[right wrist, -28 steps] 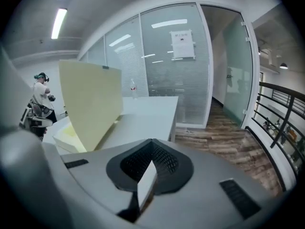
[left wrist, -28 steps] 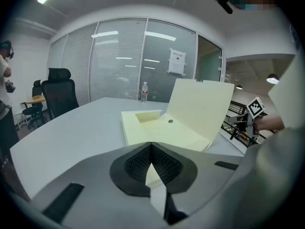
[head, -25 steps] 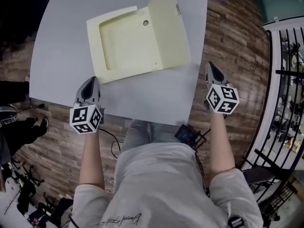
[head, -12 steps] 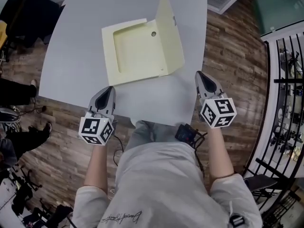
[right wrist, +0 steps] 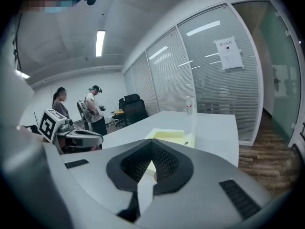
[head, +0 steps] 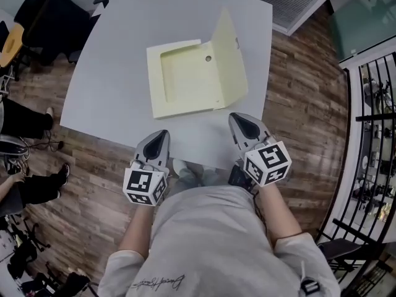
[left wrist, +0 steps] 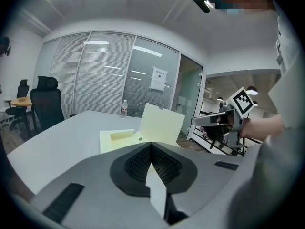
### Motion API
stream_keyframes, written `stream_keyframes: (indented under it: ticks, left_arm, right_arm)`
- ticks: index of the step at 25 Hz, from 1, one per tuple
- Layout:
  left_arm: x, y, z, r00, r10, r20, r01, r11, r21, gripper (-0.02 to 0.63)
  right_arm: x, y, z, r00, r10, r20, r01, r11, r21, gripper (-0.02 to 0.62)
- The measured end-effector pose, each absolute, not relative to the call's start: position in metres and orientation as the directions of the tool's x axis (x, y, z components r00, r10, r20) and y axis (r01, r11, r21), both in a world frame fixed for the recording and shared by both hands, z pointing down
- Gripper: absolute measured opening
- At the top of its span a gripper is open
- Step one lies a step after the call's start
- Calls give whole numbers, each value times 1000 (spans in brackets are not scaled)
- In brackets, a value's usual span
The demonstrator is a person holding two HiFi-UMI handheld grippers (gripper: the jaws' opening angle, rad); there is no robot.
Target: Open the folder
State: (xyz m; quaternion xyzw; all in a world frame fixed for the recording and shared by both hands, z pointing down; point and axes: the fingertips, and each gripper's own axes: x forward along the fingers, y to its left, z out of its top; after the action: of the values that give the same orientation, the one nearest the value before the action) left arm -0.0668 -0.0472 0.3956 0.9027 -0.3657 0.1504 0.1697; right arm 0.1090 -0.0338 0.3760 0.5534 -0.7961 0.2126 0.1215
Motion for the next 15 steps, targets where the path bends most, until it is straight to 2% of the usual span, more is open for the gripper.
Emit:
stream_keyframes:
  ticks: [7, 15]
  left_arm:
    - [-50, -18, 390, 715, -582, 388, -682, -702, 204, 9]
    - [-41, -20, 376, 726, -585, 363, -671, -718, 186, 9]
  right_arm:
    - [55, -15, 375, -457, -788, 413, -889, 391, -237, 21]
    - [36, -8, 372, -520, -748, 413, -854, 460, -244, 21]
